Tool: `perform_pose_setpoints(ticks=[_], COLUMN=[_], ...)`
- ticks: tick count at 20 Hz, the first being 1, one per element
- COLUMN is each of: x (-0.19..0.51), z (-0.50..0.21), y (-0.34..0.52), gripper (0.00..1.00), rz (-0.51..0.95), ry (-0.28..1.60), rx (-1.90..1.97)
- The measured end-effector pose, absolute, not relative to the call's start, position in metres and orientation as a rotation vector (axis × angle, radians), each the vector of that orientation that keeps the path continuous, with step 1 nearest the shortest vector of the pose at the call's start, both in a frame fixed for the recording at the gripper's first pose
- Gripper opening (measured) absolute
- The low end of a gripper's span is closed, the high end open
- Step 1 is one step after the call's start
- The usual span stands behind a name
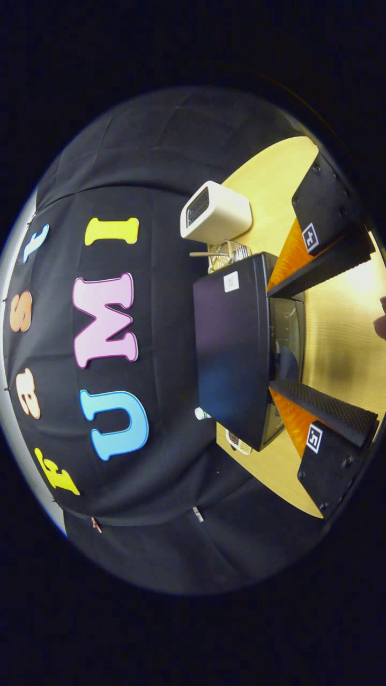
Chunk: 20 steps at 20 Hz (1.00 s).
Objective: Open the toaster oven, put the food inside, and close the toaster oven door.
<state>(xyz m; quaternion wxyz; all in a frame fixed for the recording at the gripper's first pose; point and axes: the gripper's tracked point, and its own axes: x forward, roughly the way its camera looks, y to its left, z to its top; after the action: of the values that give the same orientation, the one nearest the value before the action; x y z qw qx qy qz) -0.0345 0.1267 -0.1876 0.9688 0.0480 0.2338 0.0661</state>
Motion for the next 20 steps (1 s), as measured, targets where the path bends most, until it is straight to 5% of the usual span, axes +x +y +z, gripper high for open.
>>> perform_pose_setpoints(ticks=[20], x=[0.001], z=[-0.001], y=[-0.092], gripper=[0.98], rz=[0.052], ry=[0.118], rx=[0.010])
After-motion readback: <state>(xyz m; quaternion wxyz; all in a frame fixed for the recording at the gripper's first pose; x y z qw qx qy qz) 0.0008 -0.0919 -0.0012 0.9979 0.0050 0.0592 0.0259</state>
